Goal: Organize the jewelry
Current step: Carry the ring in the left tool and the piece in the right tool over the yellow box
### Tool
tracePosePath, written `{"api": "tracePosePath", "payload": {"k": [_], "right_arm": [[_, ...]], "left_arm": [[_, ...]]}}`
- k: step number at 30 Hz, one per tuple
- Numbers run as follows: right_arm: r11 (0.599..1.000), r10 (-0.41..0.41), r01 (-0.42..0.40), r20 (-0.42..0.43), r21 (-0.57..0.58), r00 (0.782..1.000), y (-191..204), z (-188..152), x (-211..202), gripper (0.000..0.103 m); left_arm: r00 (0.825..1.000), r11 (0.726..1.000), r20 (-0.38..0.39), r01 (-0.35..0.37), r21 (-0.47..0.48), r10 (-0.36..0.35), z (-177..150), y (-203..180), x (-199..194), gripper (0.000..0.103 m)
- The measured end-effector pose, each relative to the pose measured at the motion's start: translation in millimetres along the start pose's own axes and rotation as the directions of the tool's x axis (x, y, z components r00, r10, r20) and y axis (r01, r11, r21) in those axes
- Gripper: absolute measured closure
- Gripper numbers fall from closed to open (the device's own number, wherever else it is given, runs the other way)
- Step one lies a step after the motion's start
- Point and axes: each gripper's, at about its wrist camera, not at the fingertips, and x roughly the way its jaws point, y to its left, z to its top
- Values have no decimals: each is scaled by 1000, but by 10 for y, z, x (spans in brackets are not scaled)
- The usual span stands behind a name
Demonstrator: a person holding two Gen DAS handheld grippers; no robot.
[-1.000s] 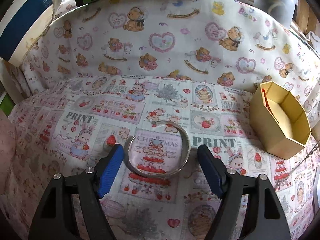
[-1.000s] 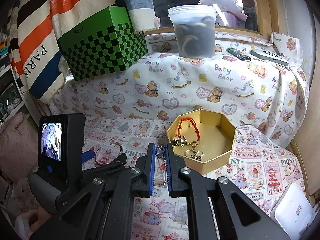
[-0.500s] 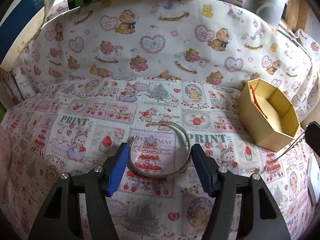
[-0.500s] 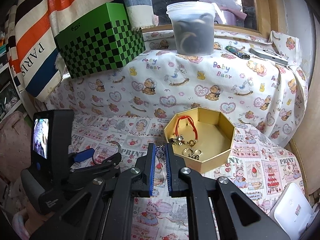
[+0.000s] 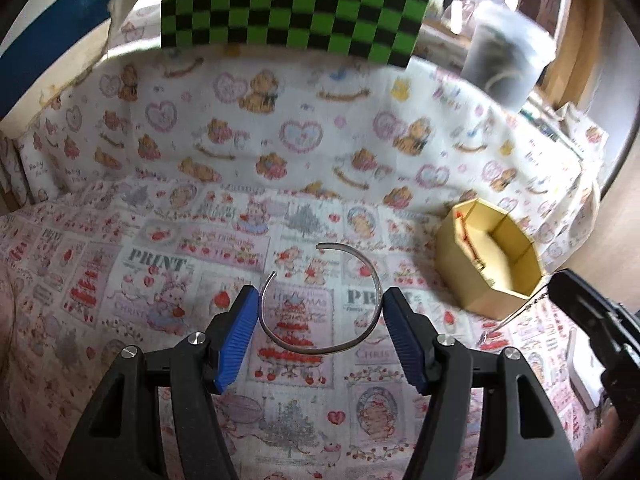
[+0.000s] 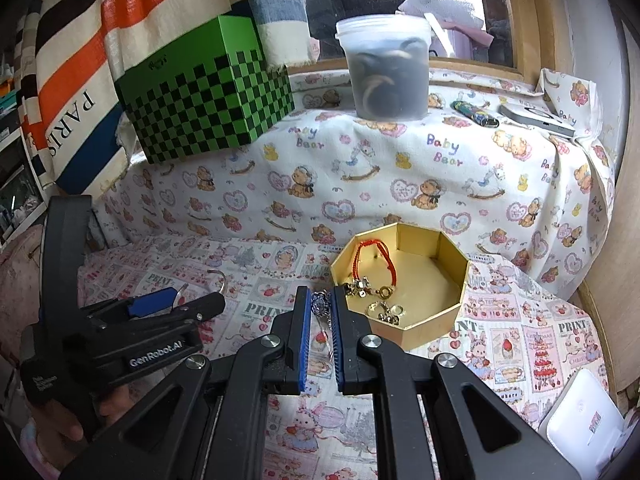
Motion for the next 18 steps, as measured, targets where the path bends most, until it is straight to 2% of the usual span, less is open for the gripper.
{"api": "tracePosePath", "payload": {"k": [10,18], "right_arm": [[1000,30,-30,67,7,997,1,39,-179,92],[999,43,-47,135,27,990,-59,83,-362,92]], "left_arm": [[989,996,116,94,12,-95,63,36,-297,40],[978,991,160,129,30,-133,66,30,-393,40]]}}
